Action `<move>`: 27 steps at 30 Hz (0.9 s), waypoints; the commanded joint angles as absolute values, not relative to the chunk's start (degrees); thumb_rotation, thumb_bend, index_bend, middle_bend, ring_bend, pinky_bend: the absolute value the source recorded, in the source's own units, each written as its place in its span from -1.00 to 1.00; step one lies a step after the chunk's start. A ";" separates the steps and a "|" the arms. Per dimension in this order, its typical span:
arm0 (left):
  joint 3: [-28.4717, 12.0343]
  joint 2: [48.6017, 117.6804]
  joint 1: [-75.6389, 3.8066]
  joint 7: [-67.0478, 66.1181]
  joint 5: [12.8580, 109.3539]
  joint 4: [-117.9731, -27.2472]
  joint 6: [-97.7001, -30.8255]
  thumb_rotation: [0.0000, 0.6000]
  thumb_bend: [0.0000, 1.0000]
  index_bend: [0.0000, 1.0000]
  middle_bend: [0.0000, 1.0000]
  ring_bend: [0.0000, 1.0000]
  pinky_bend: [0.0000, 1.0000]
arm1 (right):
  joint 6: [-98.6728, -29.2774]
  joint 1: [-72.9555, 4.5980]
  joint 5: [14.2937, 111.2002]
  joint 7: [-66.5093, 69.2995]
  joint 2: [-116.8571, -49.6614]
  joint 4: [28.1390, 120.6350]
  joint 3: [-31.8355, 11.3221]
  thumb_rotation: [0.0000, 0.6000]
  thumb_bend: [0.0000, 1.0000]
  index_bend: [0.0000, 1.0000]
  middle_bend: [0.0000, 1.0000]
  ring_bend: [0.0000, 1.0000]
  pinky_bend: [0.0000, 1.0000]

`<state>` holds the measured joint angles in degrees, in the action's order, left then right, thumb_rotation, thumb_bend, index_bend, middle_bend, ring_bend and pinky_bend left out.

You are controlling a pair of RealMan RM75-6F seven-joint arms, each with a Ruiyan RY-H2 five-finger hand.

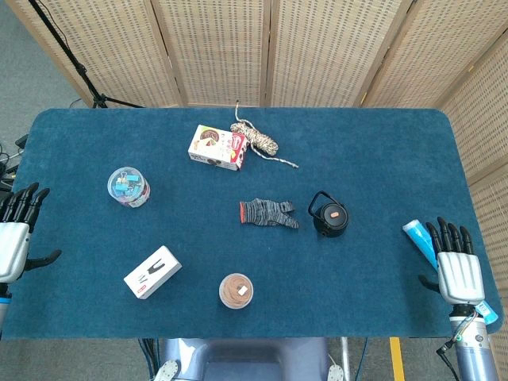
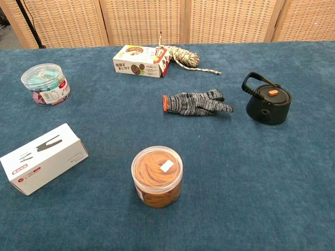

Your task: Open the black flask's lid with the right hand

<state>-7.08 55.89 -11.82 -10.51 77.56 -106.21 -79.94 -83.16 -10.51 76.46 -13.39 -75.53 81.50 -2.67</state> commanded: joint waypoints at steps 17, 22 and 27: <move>-6.41 56.04 -11.39 -9.83 78.13 -105.61 -80.35 1.00 -0.90 -1.00 -1.00 -1.00 -1.00 | -75.60 -15.87 79.23 -13.06 -69.87 92.30 -5.83 1.00 -0.80 -0.67 -1.00 -1.00 -1.00; -6.01 56.04 -11.24 -10.42 78.56 -105.82 -80.46 1.00 -0.90 -1.00 -1.00 -1.00 -1.00 | -67.82 -22.79 78.04 -13.42 -68.47 96.37 -9.96 1.00 -0.42 -0.50 -1.00 -1.00 -1.00; -5.84 56.14 -11.27 -11.27 78.73 -106.19 -80.48 1.00 -0.90 -1.00 -1.00 -1.00 -1.00 | -61.70 -28.39 73.67 -14.22 -70.50 95.68 -13.32 1.00 -0.18 -0.31 -1.00 -1.00 -1.00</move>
<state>-5.86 56.12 -11.26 -11.24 78.72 -106.16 -80.48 -64.52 -25.72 75.86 -13.83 -69.46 95.65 -11.23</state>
